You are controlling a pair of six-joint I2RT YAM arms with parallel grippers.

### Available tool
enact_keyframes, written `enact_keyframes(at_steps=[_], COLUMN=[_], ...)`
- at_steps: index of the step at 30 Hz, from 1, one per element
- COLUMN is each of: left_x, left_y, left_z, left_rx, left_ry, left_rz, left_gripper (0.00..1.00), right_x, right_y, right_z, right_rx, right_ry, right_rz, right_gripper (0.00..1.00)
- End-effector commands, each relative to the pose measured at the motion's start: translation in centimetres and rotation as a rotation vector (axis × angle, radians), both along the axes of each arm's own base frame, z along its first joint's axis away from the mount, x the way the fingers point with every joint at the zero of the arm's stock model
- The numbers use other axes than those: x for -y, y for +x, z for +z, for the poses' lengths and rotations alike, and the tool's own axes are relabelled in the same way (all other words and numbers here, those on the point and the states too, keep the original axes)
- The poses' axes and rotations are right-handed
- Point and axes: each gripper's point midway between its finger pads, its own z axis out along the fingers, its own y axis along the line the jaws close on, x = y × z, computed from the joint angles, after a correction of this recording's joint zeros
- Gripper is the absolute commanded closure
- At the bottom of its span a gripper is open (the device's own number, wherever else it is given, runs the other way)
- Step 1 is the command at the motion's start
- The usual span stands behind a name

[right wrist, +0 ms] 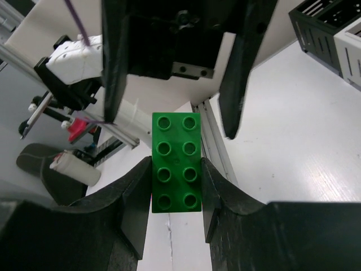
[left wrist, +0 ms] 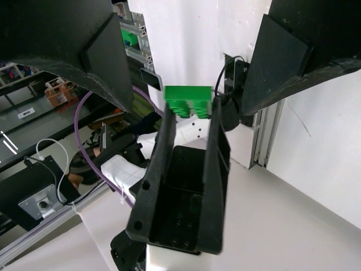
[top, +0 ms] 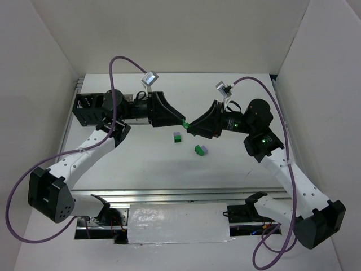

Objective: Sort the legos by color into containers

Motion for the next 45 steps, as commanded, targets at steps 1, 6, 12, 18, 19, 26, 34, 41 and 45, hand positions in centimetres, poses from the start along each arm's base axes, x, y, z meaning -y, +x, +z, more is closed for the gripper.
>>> enact_keyframes(at_steps=[1, 6, 12, 18, 19, 26, 34, 41, 45], left_x=[-0.1, 0.0, 0.3, 0.5, 0.5, -0.2, -18.9, -32.4, -34.7], left_y=[-1.3, -1.6, -1.5, -1.3, -1.1, 2.0, 16.4, 20.7, 23.5], left_z=[2.2, 2.9, 2.8, 2.7, 2.6, 1.7, -7.6, -10.4, -10.1], left_rx=[0.097, 0.103, 0.086, 0.081, 0.077, 0.082, -0.271, -0.314, -0.294], left_ry=[-0.005, -0.020, -0.022, -0.017, -0.016, 0.083, 0.599, 0.902, 0.951], left_rz=[0.008, -0.001, -0.013, -0.015, -0.012, 0.144, 1.060, 1.651, 1.737], left_gripper=[0.11, 0.23, 0.45, 0.78, 0.85, 1.00, 1.00, 1.00, 1.00], right_x=[0.2, -0.1, 0.0, 0.0, -0.1, 0.2, 3.3, 4.1, 4.1], right_y=[0.7, 1.0, 1.2, 1.4, 1.4, 2.8, 5.6, 5.8, 5.1], right_z=[1.0, 1.2, 1.7, 1.3, 1.3, 0.0, -4.2, -5.7, -6.1], right_rx=[0.031, 0.035, 0.047, 0.034, 0.032, -0.006, -0.079, -0.143, -0.144], right_ry=[0.051, 0.063, 0.076, 0.072, 0.072, 0.041, -0.121, -0.180, -0.197], right_rz=[-0.067, -0.065, -0.082, -0.093, -0.093, -0.167, -0.406, -0.456, -0.434], right_gripper=[1.00, 1.00, 1.00, 1.00, 1.00, 0.00, 0.00, 0.00, 0.00])
